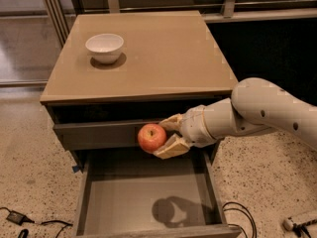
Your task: Pick apple from middle drawer and place on counter
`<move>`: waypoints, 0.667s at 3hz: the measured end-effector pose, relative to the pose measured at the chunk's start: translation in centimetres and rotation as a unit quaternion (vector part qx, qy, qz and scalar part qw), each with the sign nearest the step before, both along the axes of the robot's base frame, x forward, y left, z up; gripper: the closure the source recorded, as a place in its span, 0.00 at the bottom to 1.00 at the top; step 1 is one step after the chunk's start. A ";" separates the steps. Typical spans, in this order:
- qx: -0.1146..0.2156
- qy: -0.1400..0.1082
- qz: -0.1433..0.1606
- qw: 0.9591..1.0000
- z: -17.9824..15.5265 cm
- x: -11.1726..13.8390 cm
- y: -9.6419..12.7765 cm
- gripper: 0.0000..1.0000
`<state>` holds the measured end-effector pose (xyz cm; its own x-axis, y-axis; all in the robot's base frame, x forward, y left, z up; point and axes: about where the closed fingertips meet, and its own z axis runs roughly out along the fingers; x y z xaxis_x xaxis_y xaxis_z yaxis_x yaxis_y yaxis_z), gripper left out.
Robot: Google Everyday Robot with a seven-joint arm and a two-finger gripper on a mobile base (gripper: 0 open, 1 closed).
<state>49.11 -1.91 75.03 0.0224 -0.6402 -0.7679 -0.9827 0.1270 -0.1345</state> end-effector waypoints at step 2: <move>-0.006 -0.030 0.005 1.000 3.7 0.7 -0.2 1.00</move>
Offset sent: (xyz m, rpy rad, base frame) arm 0.0150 -0.0074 0.0699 -0.0210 -0.1129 0.0127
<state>49.81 -2.12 78.70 0.0744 -0.6485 -0.7576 -0.9743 0.1149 -0.1940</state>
